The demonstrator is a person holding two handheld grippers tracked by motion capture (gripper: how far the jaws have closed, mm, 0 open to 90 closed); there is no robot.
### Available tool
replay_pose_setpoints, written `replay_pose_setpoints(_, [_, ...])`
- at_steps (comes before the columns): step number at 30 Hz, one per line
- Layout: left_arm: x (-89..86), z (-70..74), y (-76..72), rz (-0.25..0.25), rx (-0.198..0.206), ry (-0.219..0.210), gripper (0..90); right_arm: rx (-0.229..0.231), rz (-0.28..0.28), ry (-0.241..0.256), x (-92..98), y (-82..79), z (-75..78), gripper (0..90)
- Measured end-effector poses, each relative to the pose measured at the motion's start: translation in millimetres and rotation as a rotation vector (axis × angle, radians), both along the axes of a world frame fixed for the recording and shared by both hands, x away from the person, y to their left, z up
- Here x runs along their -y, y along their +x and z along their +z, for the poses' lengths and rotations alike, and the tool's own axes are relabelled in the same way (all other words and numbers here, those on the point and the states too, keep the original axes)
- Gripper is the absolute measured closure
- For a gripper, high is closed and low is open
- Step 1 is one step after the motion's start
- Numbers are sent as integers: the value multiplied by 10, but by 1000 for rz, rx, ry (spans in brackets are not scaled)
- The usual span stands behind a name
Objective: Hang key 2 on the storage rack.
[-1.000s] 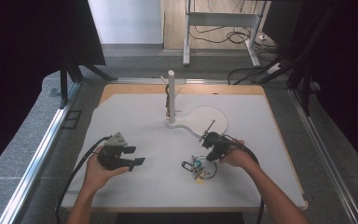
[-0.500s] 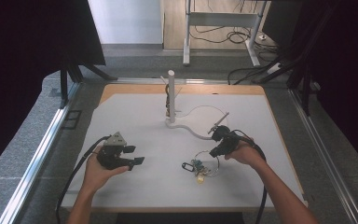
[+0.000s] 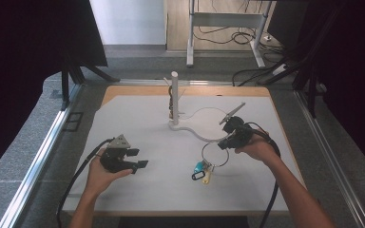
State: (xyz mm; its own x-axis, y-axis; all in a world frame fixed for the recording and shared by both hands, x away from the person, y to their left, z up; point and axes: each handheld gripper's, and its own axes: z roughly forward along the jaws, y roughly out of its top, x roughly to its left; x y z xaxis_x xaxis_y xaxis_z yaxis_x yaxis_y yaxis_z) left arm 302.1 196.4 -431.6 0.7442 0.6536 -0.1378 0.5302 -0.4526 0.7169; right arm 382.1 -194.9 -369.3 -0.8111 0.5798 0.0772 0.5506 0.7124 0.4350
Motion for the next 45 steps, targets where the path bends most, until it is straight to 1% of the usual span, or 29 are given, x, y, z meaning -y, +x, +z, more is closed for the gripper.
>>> replay_pose_setpoints(4, [12,-12,5,-1,-4,-2,391,16,3,12,1,3,99,876])
replay_pose_setpoints(11, [21,-19,7,-3,-8,-3,390,31,11,20,-26,3,177,875])
replay_pose_setpoints(17, [19,-17,6,-2,-10,-2,390,49,31,30,-61,15,219,875])
replay_pose_setpoints(22, [22,-22,7,-2,-10,1,390,68,23,41,-64,41,287,875])
replay_pose_setpoints(23, [22,-21,7,-2,-10,1,390,68,25,45,-61,46,312,875])
replay_pose_setpoints(27, [18,-15,4,-5,-10,2,390,97,16,73,-56,57,432,875])
replay_pose_setpoints(28, [21,-16,1,-2,-9,1,390,107,14,78,-59,64,491,875])
replay_pose_setpoints(29, [23,-17,0,1,-8,3,390,107,14,78,-59,64,491,875])
replay_pose_setpoints(31, [20,-17,2,1,-6,13,389,132,14,82,-67,64,550,875])
replay_pose_setpoints(34, [19,-16,2,2,-6,19,389,153,21,92,-91,62,637,875])
replay_pose_setpoints(40, [16,-14,0,-1,-5,20,388,153,20,92,-119,90,683,875])
replay_pose_setpoints(42, [15,-13,-3,8,-3,17,388,151,21,92,-126,105,696,875])
replay_pose_setpoints(45, [10,-10,-5,10,-2,28,387,156,15,96,-137,127,713,874])
